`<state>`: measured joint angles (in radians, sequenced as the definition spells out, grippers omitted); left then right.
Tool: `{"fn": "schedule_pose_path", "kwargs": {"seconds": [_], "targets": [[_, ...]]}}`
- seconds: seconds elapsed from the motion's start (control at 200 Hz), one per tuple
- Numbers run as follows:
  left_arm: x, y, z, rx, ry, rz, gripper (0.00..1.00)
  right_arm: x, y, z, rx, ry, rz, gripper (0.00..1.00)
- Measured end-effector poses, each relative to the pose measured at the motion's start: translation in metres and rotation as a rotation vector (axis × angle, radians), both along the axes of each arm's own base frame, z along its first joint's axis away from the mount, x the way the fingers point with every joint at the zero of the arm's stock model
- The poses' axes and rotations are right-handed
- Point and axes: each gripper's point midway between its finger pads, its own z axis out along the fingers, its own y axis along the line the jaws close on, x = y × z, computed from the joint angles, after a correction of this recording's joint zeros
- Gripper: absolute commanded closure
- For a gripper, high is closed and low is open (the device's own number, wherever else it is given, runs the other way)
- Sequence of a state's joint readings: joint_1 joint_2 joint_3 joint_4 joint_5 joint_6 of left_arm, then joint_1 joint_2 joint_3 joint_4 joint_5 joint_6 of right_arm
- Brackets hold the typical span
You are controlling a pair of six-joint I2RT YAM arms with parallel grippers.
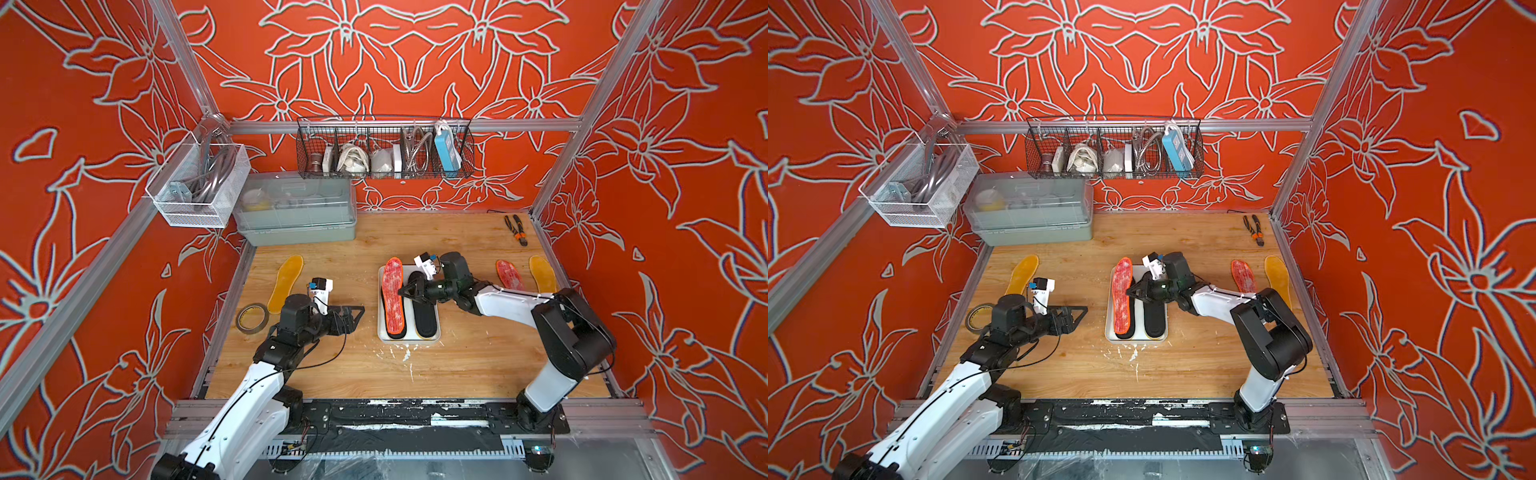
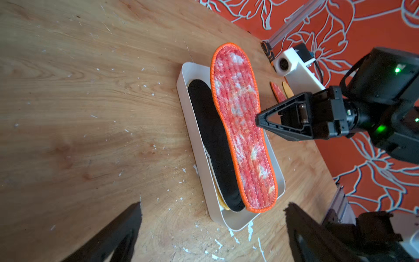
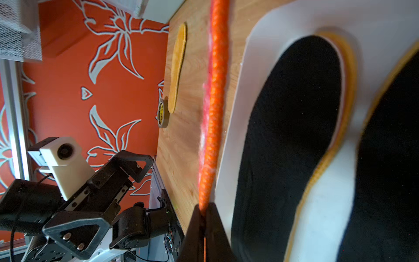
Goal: Put the insoles into the storage box
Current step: Place the insole in the storage box.
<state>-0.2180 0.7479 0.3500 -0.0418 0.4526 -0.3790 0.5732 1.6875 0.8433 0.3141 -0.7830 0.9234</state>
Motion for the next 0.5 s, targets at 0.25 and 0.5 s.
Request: {"fn": "schedule_pose_path", "kwargs": {"seconds": [0.25, 0.5], "targets": [[-0.007, 0.002, -0.018, 0.046, -0.027, -0.018, 0.00, 0.001, 0.003, -0.013, 0.011, 0.014, 0.010, 1.00], [-0.004, 0.011, -0.014, 0.070, -0.079, 0.030, 0.00, 0.004, 0.007, -0.028, 0.019, 0.047, 0.007, 1.00]]}}
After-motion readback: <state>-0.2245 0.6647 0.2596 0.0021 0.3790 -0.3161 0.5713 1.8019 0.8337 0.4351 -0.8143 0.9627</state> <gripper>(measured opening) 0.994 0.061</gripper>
